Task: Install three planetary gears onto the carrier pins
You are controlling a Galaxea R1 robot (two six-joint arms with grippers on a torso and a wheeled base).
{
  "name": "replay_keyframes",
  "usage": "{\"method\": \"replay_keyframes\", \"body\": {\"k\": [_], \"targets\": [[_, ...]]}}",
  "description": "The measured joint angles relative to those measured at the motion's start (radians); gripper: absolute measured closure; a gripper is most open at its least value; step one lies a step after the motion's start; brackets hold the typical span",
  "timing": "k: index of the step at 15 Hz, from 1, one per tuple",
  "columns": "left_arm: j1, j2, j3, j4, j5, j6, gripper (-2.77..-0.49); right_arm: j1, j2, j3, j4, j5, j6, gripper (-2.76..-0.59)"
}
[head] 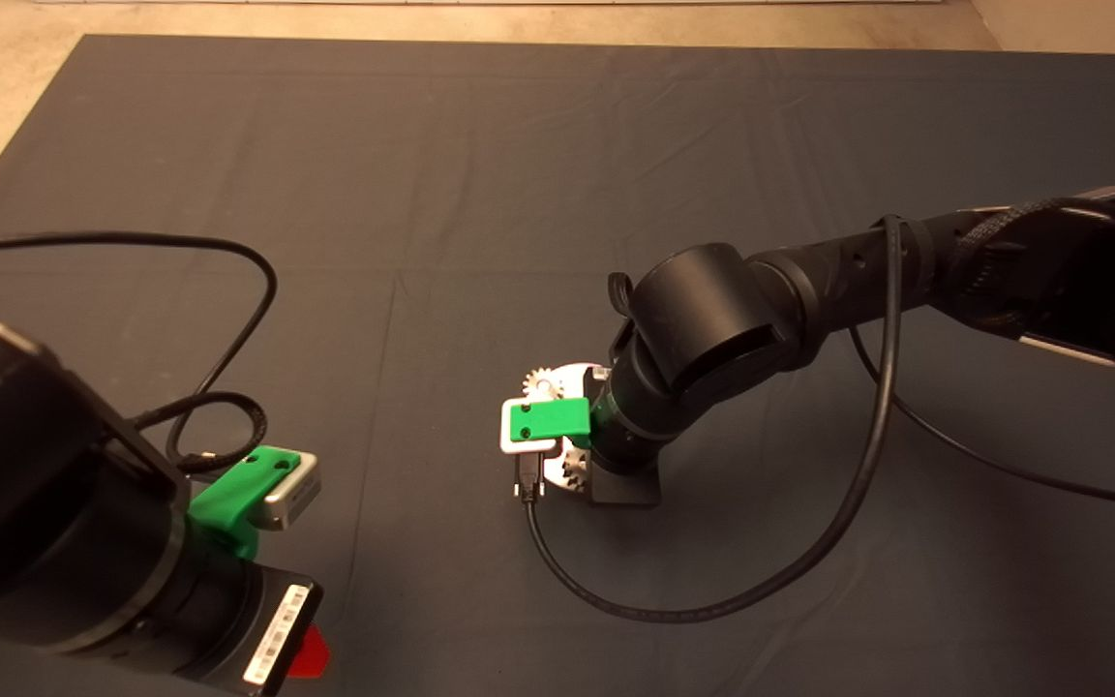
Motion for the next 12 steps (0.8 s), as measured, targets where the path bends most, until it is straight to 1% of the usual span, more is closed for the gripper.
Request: {"method": "replay_keyframes", "body": {"k": [12], "targets": [[0.000,0.000,0.000,0.000,0.000,0.000,-1.75,0.000,0.000,0.000,0.000,0.000,-0.001,-1.04]]}}
